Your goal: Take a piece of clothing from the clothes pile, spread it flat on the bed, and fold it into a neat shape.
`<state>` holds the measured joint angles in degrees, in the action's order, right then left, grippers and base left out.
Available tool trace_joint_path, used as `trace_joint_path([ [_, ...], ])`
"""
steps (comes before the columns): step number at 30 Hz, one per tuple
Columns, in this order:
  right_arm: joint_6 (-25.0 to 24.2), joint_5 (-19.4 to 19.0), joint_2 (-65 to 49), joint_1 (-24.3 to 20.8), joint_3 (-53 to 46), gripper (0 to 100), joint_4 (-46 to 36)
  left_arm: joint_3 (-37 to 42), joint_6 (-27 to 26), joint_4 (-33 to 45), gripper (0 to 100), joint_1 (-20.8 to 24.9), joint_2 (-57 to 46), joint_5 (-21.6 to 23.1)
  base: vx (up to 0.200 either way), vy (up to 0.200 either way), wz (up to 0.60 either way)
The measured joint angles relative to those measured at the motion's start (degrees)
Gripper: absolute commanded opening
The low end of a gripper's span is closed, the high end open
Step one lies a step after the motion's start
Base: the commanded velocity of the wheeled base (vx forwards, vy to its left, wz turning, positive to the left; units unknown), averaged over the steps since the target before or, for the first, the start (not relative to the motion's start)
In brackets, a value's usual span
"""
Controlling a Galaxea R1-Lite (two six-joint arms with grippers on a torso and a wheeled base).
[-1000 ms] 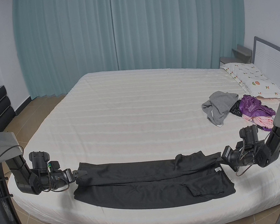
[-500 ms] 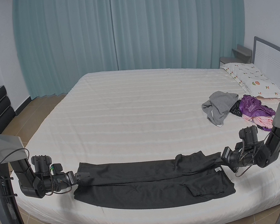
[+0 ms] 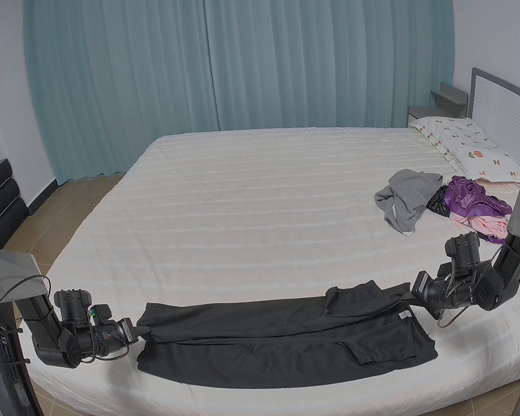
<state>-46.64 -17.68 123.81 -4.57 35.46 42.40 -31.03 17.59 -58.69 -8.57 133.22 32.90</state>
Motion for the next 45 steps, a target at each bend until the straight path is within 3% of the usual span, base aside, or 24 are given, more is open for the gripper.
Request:
trace_joint_path([
  [6, -0.2, 0.1, -1.0, 0.4, 0.0, 0, 0.0, -0.3, 2.8, 0.0, 0, -0.2, -1.3, -0.3, 0.000, 0.000, 0.00],
  [17, -0.5, 0.5, -2.7, 0.8, 3.0, 0, 1.3, -7.3, 16.0, 1.0, 0, 0.4, -5.0, -3.2, 0.000, 0.000, 0.00],
  [28, -1.1, 0.7, -1.9, 1.4, 11.4, 0, -1.8, -20.2, 23.9, 12.3, 0, 1.7, -5.5, -7.8, 0.000, 0.000, 0.00],
  [38, -1.1, 1.1, 1.1, 2.9, 19.5, 0, -8.3, -29.3, 25.5, 25.5, 0, 4.3, -4.6, -10.4, 0.000, 0.000, 0.00],
  [45, -1.0, 1.2, 3.9, 3.0, 23.2, 0, -9.3, -32.6, 25.6, 27.0, 0, 4.8, -3.4, -10.7, 0.000, 0.000, 0.00],
])
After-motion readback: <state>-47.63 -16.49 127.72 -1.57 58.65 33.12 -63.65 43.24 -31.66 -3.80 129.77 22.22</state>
